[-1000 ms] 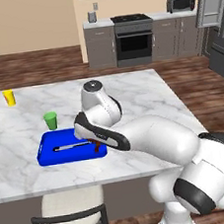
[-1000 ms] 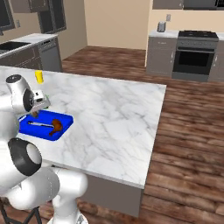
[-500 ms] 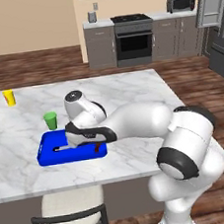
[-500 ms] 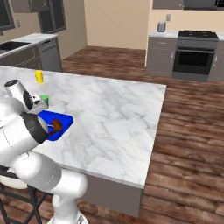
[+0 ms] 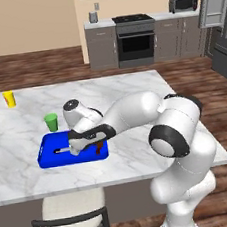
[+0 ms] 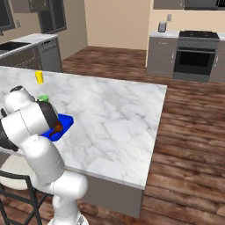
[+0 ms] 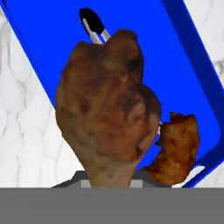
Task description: Gather the carrot and cucumber from the fridge and place them on a tray on the dining counter. Then gather the chicken drumsticks from the fridge and place them on the other tray.
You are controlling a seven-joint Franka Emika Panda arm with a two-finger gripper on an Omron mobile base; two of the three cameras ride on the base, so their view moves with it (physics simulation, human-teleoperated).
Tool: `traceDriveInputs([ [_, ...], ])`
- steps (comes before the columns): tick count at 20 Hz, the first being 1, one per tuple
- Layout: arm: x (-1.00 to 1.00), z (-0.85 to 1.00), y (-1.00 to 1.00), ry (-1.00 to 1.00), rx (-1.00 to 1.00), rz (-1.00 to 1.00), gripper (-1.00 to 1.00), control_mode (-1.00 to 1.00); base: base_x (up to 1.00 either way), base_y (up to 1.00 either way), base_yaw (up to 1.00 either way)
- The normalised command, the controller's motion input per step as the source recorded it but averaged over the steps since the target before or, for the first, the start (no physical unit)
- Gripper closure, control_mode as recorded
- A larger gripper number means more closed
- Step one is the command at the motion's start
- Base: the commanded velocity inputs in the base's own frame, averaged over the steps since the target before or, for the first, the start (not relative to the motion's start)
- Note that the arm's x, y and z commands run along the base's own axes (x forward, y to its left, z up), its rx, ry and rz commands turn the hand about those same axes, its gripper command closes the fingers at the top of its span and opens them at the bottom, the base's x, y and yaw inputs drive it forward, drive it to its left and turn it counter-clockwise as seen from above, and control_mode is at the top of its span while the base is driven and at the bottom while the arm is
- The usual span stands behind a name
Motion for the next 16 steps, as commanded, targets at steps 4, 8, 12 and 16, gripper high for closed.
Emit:
traceDriveInputs([
  [4, 0.38, -0.28, 0.11, 0.04, -0.04, 0.09, 1.00, -1.00, 0.00, 0.00, 0.00],
  [8, 0.45, -0.27, 0.24, 0.05, -0.06, 0.08, 1.00, -1.00, 0.00, 0.00, 0.00],
  [12, 0.54, -0.33, 0.44, 0.09, -0.11, 0.07, 1.00, -1.00, 0.00, 0.00, 0.00],
  [16, 0.42, -0.47, 0.43, 0.13, -0.14, 0.05, 1.00, -1.00, 0.00, 0.00, 0.00],
])
